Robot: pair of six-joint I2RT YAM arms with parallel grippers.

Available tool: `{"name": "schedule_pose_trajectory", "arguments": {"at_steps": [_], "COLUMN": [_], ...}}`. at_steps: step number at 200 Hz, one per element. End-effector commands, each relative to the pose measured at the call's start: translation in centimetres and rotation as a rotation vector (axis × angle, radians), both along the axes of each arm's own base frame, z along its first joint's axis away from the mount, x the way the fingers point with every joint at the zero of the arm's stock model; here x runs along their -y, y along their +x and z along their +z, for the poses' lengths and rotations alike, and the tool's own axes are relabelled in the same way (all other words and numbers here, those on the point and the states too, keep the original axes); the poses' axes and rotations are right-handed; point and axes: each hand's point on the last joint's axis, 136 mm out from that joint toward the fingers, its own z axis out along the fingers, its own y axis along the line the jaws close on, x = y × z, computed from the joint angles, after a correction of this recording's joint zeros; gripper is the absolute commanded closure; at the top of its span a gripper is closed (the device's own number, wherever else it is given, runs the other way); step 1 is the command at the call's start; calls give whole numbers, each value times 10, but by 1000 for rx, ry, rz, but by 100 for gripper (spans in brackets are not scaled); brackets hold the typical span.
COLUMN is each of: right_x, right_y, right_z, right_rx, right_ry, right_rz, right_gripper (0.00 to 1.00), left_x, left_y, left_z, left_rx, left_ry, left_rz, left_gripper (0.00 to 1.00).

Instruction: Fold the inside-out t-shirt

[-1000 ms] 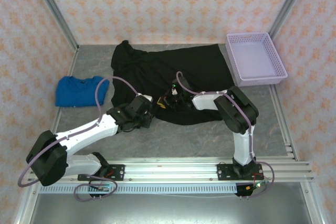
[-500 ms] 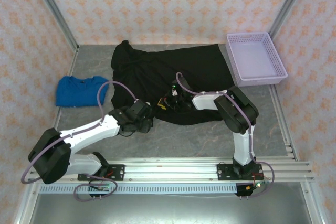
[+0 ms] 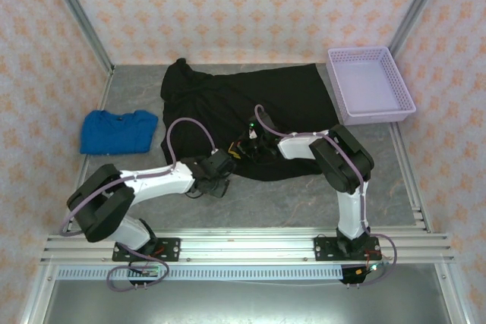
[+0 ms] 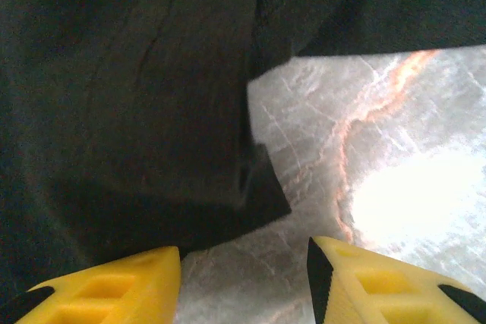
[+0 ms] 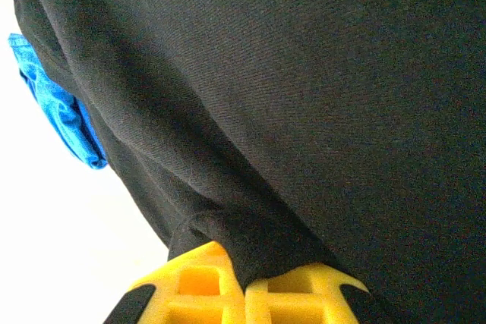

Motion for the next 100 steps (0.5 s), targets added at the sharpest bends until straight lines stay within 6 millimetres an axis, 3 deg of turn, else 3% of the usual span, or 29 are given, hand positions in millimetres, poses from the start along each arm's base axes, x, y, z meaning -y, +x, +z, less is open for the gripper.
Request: {"name": "schedule_pose_trajectory", "arguments": {"at_steps": [1,77,100], "right_x": [1,3,4], "right_y": [3,0,0], "right_z": [7,2,1], "right_rx": [24,14,10], "right_ry": [-2,-6,-8], "right_rz": [-2,-5,-7], "right_gripper": [97,98,98], "left_x": [4,7,8], "left_y": [17,28,30], "left_z": [4,-4,4], "left_rx": [66,83,94], "left_ry": [34,67,59], "left_rz": [-11,4,5], "left_gripper": [52,58,61]}}
